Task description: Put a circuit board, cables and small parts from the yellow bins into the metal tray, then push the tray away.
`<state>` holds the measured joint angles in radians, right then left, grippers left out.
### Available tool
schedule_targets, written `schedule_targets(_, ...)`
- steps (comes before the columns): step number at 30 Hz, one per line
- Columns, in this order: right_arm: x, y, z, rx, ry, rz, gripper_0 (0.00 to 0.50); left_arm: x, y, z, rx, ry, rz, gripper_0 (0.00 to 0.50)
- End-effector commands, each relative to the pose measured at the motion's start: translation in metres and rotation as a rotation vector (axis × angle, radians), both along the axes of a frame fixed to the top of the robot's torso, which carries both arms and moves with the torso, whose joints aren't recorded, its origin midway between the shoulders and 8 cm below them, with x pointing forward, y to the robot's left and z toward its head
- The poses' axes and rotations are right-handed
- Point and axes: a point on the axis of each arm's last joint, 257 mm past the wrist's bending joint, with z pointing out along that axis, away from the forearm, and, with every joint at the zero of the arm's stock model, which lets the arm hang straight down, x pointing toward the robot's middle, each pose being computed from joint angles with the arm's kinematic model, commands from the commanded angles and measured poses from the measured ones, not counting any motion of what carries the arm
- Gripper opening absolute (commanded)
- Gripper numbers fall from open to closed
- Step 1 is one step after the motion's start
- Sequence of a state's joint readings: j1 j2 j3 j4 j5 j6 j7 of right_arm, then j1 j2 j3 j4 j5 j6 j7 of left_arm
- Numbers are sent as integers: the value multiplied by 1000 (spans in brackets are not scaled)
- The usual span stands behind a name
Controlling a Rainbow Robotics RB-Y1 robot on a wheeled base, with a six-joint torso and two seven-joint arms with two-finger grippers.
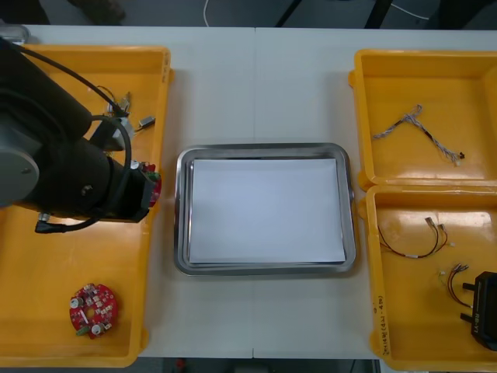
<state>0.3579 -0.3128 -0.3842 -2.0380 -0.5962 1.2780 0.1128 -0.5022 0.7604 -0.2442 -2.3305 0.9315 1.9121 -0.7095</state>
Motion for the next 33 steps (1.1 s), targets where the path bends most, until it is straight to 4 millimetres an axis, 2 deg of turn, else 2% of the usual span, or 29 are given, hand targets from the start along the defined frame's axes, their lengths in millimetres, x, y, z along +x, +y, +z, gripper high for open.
schedule_targets(1, -24, 19, -47, 79, 126, -14, 493, 3, -24, 13, 68, -57, -109, 0)
schedule_targets(6, -27, 18, -58, 78, 162, -1, 492, 0, -51, 5, 86, -54, -170, 1)
schedule_targets(10, -29, 14, -67, 80, 188, -4, 495, 0, -75, -9, 90, -39, -209, 0)
schedule_targets(14, -29, 9, -71, 74, 200, -6, 493, 4, -97, -22, 97, -39, -237, 1)
schedule_targets(19, -31, 7, -71, 70, 208, -2, 491, 5, -115, -37, 104, -28, -266, 0)
schedule_targets(20, -31, 7, -70, 69, 209, -2, 377, 6, -119, -39, 101, -26, -274, 2)
schedule_targets(21, -31, 8, -70, 71, 209, -1, 310, 6, -119, -42, 104, -23, -274, 1)
schedule_targets(22, -30, 8, -70, 73, 209, -2, 222, 6, -122, -46, 103, -19, -281, 1)
schedule_targets(23, -30, 10, -70, 77, 211, -2, 199, 7, -125, -49, 100, -16, -285, 0)
schedule_targets(29, -29, 23, -71, 110, 216, 16, 198, 15, -131, -69, 116, -7, -298, 0)
schedule_targets(31, -28, 26, -71, 115, 215, 22, 146, 18, -133, -75, 122, -8, -301, 1)
schedule_targets(33, -26, 28, -70, 117, 215, 24, 51, 20, -135, -84, 127, -5, -303, 1)
